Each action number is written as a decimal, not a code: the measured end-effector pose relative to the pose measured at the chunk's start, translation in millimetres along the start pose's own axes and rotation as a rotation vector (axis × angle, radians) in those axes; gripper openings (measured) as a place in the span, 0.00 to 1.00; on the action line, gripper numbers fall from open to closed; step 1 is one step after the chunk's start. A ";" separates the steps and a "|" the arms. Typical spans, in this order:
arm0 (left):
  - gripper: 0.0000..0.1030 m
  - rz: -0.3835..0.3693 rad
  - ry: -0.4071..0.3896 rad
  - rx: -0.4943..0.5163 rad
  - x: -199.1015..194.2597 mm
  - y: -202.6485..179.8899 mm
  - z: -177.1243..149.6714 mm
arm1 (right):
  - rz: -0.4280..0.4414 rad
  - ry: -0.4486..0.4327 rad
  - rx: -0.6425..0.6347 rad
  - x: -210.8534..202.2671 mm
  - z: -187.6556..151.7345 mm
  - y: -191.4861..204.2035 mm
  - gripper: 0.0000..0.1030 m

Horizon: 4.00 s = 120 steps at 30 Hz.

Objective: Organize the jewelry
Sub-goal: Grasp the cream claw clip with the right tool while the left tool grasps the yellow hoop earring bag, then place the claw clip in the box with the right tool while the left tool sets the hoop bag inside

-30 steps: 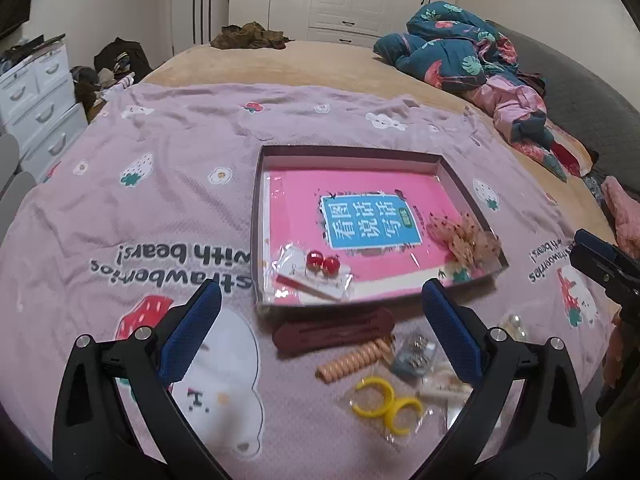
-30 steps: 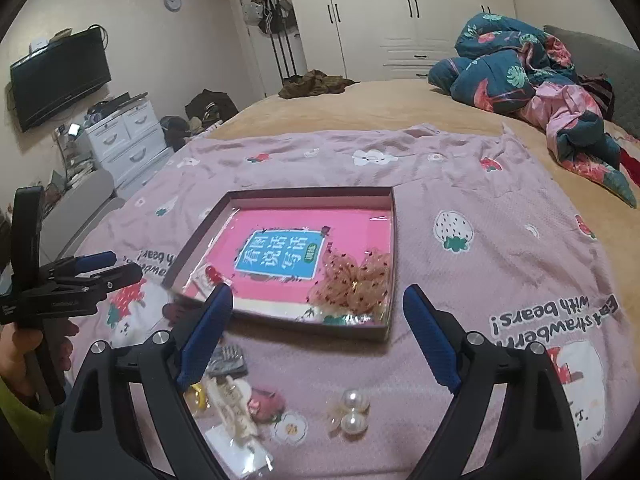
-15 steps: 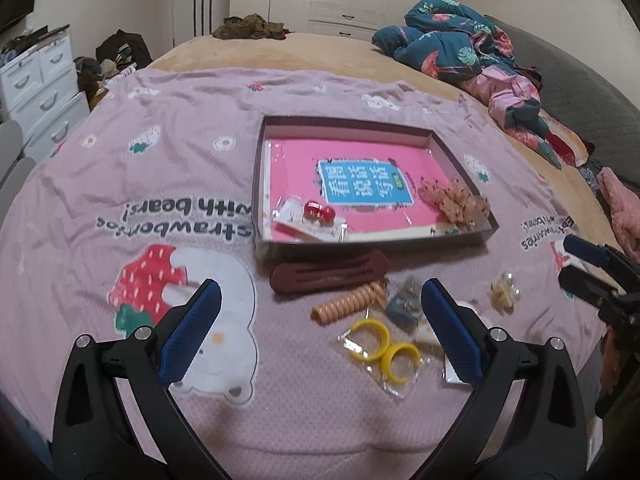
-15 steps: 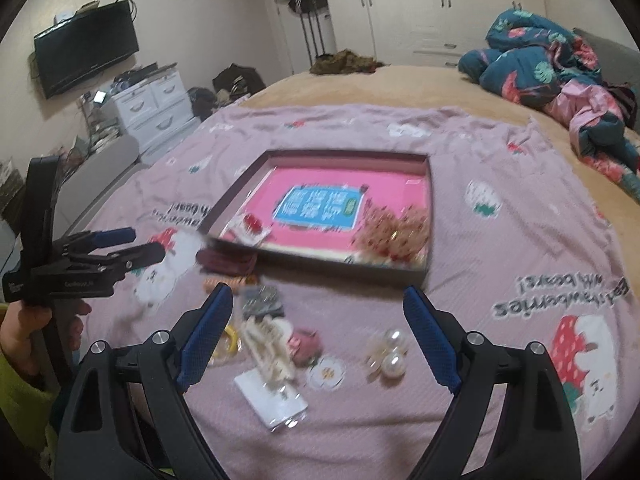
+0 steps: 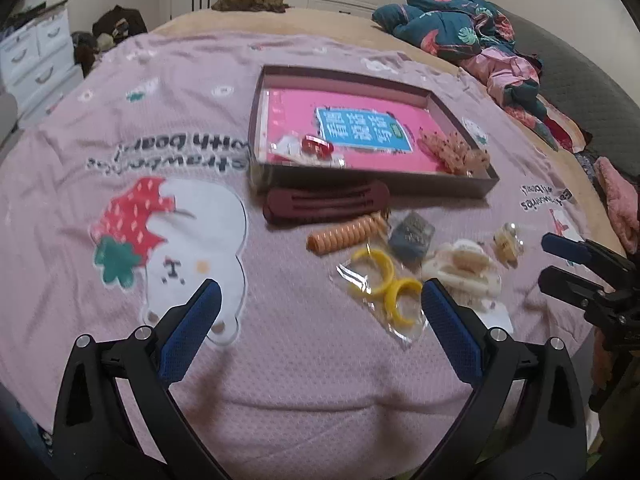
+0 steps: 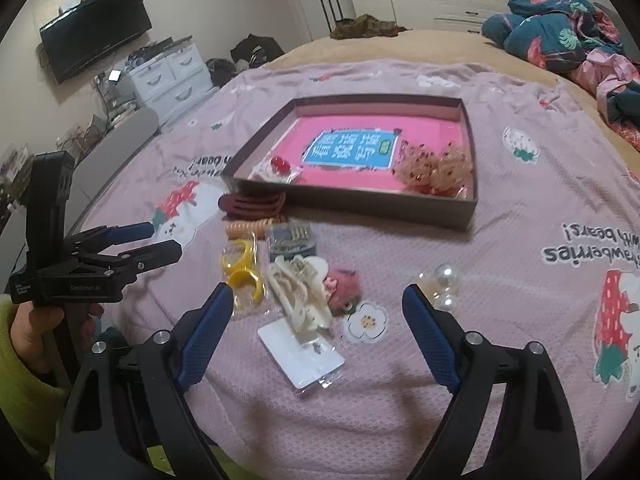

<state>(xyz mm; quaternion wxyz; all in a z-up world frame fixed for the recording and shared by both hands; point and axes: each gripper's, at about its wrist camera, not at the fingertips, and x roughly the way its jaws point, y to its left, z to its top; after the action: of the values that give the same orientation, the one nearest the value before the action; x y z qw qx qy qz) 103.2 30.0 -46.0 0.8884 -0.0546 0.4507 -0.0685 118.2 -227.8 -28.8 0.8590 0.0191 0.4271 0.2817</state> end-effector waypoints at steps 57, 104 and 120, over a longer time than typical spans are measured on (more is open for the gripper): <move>0.41 -0.029 0.070 -0.054 44.7 -20.9 -11.3 | -0.030 -0.056 -0.076 21.6 25.2 -20.0 0.27; 0.41 -0.056 0.008 0.003 79.6 -27.8 118.7 | -0.080 -0.158 -0.043 49.3 116.3 -56.2 0.26; 0.41 -0.060 0.063 0.039 130.6 -35.2 134.7 | -0.156 -0.138 -0.016 85.0 138.9 -86.1 0.26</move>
<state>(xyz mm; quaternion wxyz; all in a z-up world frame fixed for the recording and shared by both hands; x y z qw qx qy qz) 285.8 -22.2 -64.8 0.8722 -0.0484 0.4751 -0.1058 302.4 -228.8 -25.6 0.9058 -0.0017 0.3647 0.2156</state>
